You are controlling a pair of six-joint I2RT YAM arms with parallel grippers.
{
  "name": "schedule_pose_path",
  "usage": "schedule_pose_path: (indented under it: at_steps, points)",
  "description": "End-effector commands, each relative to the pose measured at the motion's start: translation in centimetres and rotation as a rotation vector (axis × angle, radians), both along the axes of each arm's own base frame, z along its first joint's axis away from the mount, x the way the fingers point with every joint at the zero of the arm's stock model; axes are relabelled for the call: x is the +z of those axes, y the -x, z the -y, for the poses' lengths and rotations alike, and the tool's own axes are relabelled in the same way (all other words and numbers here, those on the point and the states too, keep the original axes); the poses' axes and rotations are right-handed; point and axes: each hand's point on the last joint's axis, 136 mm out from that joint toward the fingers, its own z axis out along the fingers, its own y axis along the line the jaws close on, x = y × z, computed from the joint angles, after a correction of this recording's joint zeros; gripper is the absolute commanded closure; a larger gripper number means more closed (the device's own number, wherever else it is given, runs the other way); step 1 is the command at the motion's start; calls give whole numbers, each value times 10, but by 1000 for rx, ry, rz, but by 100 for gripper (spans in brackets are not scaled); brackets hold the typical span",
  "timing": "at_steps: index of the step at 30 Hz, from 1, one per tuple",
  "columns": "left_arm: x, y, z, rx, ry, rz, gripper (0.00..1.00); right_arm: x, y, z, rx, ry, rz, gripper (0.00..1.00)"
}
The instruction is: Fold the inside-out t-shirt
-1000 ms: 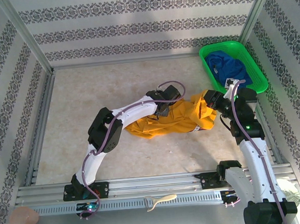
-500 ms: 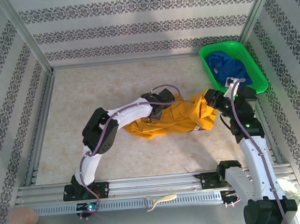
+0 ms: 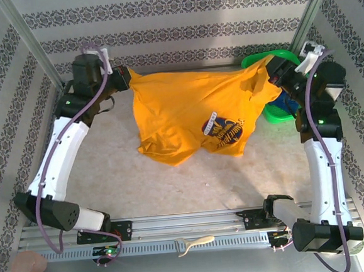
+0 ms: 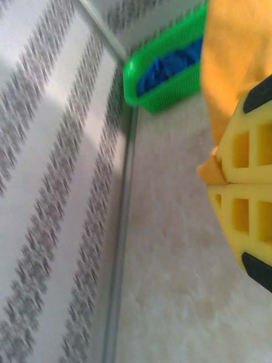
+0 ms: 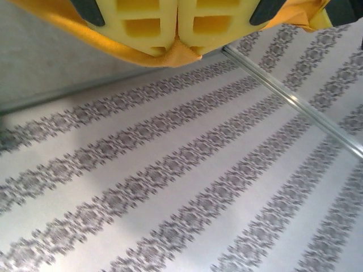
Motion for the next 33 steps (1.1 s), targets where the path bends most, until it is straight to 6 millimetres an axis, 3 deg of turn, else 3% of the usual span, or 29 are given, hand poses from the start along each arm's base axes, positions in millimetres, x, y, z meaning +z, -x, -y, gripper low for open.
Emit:
schedule_pose_path:
  at_steps: [1,8,10,12,15,18,22,26,29,33]
  points:
    - [28,9,19,-162,131,52,100,36,6,-2,27,-17,81,100]
    - [90,28,7,-189,223,197,100,93,18,-4,53,-32,179,100]
    - [92,27,3,-164,241,194,100,106,22,-5,62,-43,202,100]
    - [82,23,9,-190,269,152,100,106,23,-10,95,-69,200,100]
    - [46,15,26,-262,343,47,98,79,23,-12,99,-76,157,100]
    - [-4,14,50,-337,423,-40,88,30,22,-10,82,-79,75,100]
    - [-92,12,68,-317,449,-180,87,-36,24,-5,38,-86,-34,100]
    - [-186,1,54,-170,417,-320,92,-84,28,0,0,-79,-117,100]
    - [-229,-9,57,-158,402,-393,84,-111,29,0,-8,-84,-165,100]
    - [-260,-20,62,-153,411,-451,67,-140,30,2,-22,-77,-216,100]
